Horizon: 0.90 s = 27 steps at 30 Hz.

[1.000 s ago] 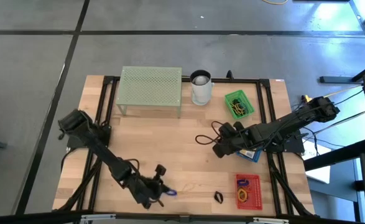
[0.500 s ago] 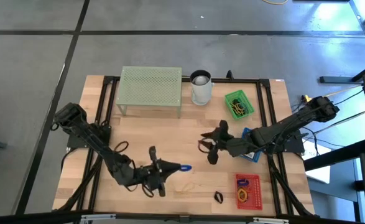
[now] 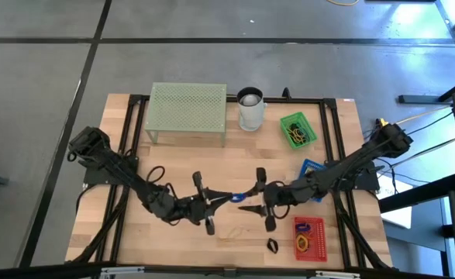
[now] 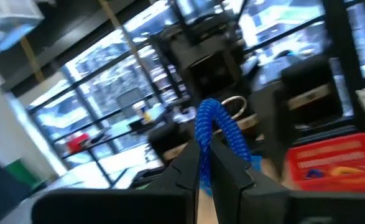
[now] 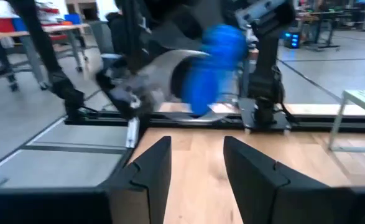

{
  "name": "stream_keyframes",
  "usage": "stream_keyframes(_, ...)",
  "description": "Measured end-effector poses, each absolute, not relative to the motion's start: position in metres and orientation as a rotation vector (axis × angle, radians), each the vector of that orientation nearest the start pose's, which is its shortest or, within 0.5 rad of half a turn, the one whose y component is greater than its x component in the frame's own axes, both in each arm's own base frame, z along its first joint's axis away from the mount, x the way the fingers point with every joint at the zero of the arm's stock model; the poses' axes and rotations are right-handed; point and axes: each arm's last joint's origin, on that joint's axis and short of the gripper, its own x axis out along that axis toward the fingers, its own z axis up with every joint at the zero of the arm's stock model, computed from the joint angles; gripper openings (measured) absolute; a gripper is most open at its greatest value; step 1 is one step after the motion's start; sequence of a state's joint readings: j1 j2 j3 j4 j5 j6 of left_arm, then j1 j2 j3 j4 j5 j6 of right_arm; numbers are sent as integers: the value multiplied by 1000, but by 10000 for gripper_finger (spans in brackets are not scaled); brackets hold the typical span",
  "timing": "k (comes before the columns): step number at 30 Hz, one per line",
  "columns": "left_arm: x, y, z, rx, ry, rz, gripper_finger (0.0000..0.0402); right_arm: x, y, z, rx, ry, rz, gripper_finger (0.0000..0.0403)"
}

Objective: Pick & Place Office Desk Supplies
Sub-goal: Put the blue spiral keychain into the red bin

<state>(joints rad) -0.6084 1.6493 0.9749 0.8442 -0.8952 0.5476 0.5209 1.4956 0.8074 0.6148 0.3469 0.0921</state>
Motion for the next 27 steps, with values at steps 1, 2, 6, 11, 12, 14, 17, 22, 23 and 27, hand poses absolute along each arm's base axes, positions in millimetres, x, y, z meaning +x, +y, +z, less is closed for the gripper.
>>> stream_keyframes(1,304,-184,274,431,-44,289,17,286,152,248,58,79,160,148)
stream_keyframes(2,305,-184,274,433,-48,269,17,287,153,245,57,79,153,148)
stream_keyframes(6,305,-184,274,440,-45,264,17,291,154,241,19,64,142,148)
stream_keyframes(11,305,-182,271,451,-6,329,17,290,157,247,-22,0,150,148)
stream_keyframes(12,305,-182,271,458,3,335,17,289,158,248,-30,-12,154,148)
stream_keyframes(14,305,-182,270,471,11,337,17,289,159,251,-40,-40,158,148)
stream_keyframes(17,305,-182,269,475,15,336,17,288,160,252,-43,-51,162,148)
stream_keyframes(22,306,-179,269,473,22,360,17,287,162,253,-38,-65,215,147)
stream_keyframes(23,307,-178,269,472,23,365,17,287,162,254,-37,-68,223,146)
stream_keyframes(27,309,-174,270,439,18,374,17,287,162,254,-16,-71,210,127)
